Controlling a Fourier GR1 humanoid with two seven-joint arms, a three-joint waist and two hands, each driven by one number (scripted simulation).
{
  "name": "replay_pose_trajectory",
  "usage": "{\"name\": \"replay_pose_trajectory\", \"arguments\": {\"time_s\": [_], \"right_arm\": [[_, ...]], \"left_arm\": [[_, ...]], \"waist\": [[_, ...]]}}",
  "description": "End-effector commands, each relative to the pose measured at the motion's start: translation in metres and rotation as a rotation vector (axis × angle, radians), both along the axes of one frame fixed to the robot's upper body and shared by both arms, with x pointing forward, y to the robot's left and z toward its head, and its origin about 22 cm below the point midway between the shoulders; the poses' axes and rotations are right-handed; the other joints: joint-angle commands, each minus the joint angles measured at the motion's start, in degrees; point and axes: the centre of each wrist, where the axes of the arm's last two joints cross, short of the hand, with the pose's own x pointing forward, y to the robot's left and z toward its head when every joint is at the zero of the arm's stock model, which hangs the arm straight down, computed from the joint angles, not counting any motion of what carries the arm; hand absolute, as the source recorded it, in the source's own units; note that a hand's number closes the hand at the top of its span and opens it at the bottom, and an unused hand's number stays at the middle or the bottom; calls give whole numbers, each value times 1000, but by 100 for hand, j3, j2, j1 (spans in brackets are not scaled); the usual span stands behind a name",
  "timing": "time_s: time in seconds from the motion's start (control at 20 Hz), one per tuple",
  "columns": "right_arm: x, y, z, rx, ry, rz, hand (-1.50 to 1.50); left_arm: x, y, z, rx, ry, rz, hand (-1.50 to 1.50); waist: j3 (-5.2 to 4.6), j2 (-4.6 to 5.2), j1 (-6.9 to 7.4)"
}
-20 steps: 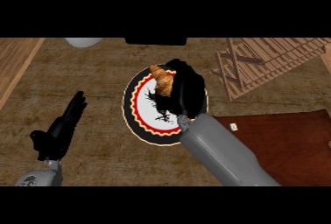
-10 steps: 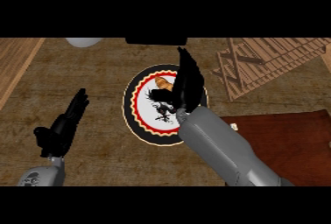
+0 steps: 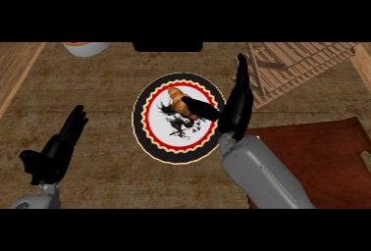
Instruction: Pick the croissant from the tray and place it in the plate
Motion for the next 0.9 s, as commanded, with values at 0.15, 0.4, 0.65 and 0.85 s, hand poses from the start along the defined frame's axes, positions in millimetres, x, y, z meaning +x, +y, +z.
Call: {"name": "replay_pose_trajectory", "arguments": {"time_s": [0.15, 0.4, 0.65, 0.85], "right_arm": [[-71, -62, -30, 98, -68, 18, -150], [-98, -111, -48, 55, -89, 90, -150], [-105, -153, -76, 31, -70, 121, -150], [-98, -167, -91, 23, -29, 135, -150]], "left_arm": [[-2, -17, -13, -6, -11, 24, 0], [7, 10, -3, 7, -4, 21, 0], [-3, 20, -2, -11, -10, 22, 0], [6, -8, 1, 8, 0, 0, 0]], "waist": [[1, -7, -103], [0, 0, -84], [-6, -10, -36], [-10, -11, -32]]}}
